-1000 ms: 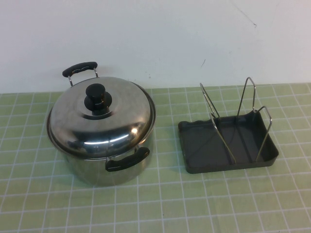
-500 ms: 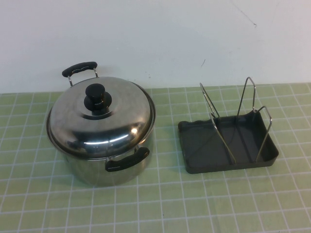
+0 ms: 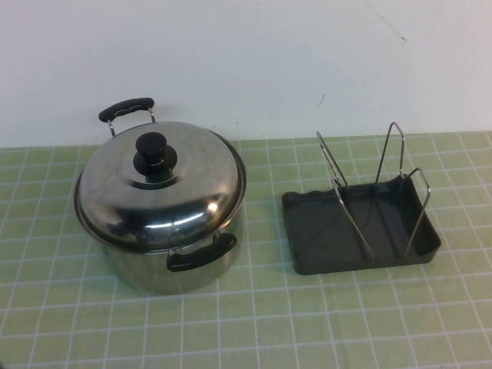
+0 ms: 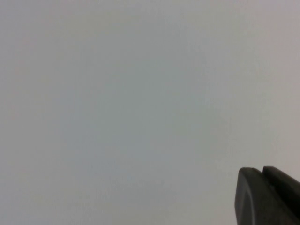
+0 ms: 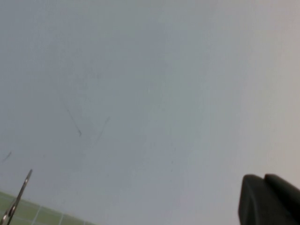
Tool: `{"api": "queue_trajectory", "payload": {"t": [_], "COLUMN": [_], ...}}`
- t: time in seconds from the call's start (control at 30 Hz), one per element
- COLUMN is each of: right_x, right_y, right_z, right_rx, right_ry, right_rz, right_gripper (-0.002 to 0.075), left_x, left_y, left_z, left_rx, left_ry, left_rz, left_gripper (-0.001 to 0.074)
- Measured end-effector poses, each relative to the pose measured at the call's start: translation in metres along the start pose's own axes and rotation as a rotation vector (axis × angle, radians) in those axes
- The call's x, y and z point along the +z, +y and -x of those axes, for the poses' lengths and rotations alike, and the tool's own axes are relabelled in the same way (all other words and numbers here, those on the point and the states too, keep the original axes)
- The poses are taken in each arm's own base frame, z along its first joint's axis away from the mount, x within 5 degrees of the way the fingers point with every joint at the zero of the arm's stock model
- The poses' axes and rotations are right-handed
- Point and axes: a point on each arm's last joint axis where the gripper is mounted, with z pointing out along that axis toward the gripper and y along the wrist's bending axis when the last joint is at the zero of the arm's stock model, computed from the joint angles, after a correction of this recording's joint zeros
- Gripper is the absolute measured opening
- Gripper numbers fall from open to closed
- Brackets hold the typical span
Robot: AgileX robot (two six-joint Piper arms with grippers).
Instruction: Put pot lid on rack
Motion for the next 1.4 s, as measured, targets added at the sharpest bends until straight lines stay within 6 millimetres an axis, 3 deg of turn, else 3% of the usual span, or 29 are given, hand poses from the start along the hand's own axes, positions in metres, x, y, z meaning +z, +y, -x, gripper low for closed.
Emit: {"api": "queue_trajectory", "payload": {"t": [0.17,0.33,0.43,0.63,0.77,0.9,1.07,1.23,1.4], "right_x": [0.013,0.014,0.013,0.012,0.012,0.012,0.012,0.011,0.011], "right_y": [0.007,0.012,0.015,0.018,0.018,0.019,0.019,0.019,0.021], "right_z": [-0.015,-0.025,-0.032,-0.04,-0.041,-0.041,-0.042,-0.043,-0.047], "right_rx": [0.002,0.003,0.003,0.003,0.003,0.003,0.003,0.002,0.002], "right_ry": [0.089,0.113,0.139,0.198,0.199,0.201,0.212,0.218,0.229], "right_rz": [0.042,0.053,0.065,0.088,0.088,0.089,0.093,0.096,0.101], "right_gripper": [-0.0001,-0.0001,-0.0001,-0.0001,-0.0001,-0.0001,-0.0001,-0.0001,-0.0001], "left_x": [0.049,0.093,0.117,0.143,0.156,0.169,0.179,0.182,0.183], "left_y": [-0.006,-0.007,-0.01,-0.01,-0.006,-0.006,-0.012,-0.014,-0.017], "left_z": [-0.022,-0.039,-0.05,-0.07,-0.091,-0.109,-0.126,-0.14,-0.143], "left_rx": [-0.025,-0.036,-0.006,-0.077,-0.078,-0.045,0.063,0.122,0.1], "left_ry": [0.078,0.187,0.258,0.356,0.42,0.479,0.542,0.586,0.572], "left_rz": [-0.155,-0.248,-0.331,-0.38,-0.388,-0.398,-0.392,-0.393,-0.404], "left_gripper": [-0.0002,0.0022,0.0141,0.0562,0.0668,0.0674,0.0622,0.0506,0.0328]}}
